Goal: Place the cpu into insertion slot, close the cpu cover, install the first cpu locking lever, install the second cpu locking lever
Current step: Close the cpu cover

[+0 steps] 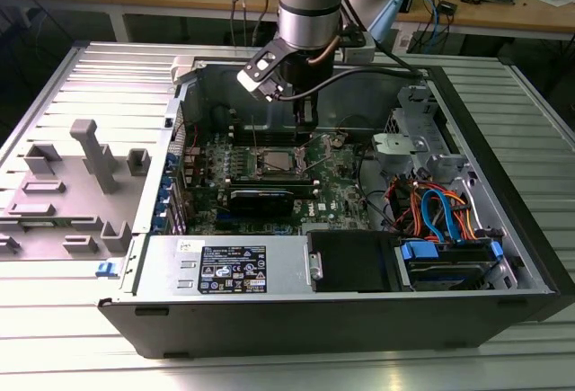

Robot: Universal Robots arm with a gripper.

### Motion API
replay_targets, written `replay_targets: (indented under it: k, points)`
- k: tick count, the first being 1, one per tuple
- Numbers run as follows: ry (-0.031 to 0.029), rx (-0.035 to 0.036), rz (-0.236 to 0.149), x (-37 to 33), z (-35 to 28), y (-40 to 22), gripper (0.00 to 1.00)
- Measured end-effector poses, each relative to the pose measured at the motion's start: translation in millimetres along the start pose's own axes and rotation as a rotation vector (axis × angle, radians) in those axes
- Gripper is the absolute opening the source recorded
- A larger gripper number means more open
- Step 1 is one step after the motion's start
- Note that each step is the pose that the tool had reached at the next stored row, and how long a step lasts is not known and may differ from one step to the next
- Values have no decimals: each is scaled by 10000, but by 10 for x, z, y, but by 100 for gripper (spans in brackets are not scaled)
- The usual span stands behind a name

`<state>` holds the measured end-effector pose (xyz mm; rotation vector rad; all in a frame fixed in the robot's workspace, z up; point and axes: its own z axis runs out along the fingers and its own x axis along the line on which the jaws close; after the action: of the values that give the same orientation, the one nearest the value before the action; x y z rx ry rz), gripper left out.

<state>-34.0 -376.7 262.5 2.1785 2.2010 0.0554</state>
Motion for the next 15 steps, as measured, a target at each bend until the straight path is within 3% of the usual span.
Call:
replay_targets:
  k: [2,12,15]
  points:
    - [1,37,0,0,1,19,11]
    - [4,470,-3,-2,13,241,11]
    - [4,522,-3,-3,14,268,11]
